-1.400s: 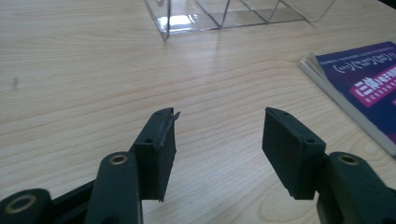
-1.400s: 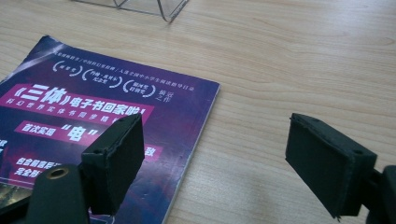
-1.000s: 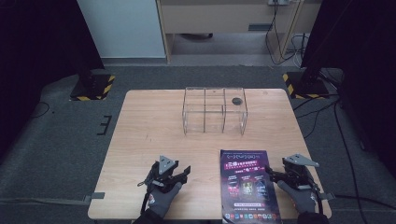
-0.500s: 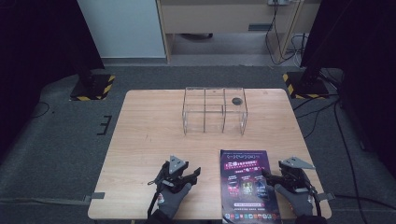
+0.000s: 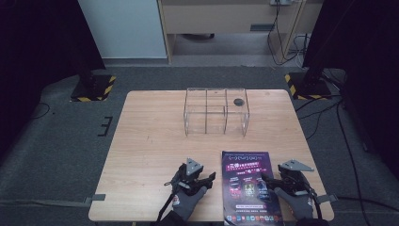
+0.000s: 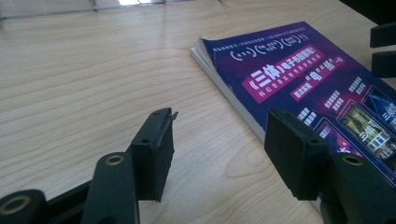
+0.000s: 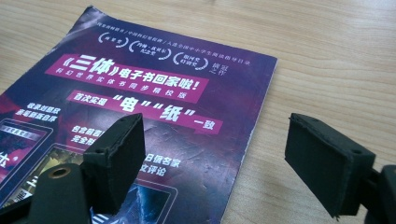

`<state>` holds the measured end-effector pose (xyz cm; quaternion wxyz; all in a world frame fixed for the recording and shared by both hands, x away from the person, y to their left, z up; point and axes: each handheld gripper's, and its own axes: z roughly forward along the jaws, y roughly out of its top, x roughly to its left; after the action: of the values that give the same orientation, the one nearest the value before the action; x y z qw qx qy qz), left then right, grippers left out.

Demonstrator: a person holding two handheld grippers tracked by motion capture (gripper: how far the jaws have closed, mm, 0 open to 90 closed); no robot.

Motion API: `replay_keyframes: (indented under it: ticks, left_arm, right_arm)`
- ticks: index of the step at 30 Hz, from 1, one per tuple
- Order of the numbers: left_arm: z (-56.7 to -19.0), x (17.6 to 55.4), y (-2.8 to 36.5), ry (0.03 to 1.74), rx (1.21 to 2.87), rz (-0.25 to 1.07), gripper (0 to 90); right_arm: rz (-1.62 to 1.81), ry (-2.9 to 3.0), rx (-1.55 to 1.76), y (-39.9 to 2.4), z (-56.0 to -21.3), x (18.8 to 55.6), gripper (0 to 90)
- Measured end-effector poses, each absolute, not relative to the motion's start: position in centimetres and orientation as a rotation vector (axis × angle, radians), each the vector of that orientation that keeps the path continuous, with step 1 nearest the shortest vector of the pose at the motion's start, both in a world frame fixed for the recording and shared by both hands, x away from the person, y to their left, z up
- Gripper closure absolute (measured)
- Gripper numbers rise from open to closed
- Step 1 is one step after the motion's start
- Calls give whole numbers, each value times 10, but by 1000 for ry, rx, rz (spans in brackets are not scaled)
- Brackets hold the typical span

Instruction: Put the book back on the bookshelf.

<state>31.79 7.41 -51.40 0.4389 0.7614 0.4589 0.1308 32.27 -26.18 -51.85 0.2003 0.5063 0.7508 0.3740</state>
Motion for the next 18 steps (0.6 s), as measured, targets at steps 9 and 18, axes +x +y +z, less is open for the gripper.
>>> replay_keyframes:
  ticks: [9, 18]
  left_arm:
    - [-521, 319, 55, 1126, 1933, 297, 412]
    - [-528, 319, 36, 1118, 1968, 261, 403]
  right_arm:
    - [1031, 2126, 1413, -260, -522, 323, 205]
    - [1022, 2152, 1399, -256, -525, 323, 208]
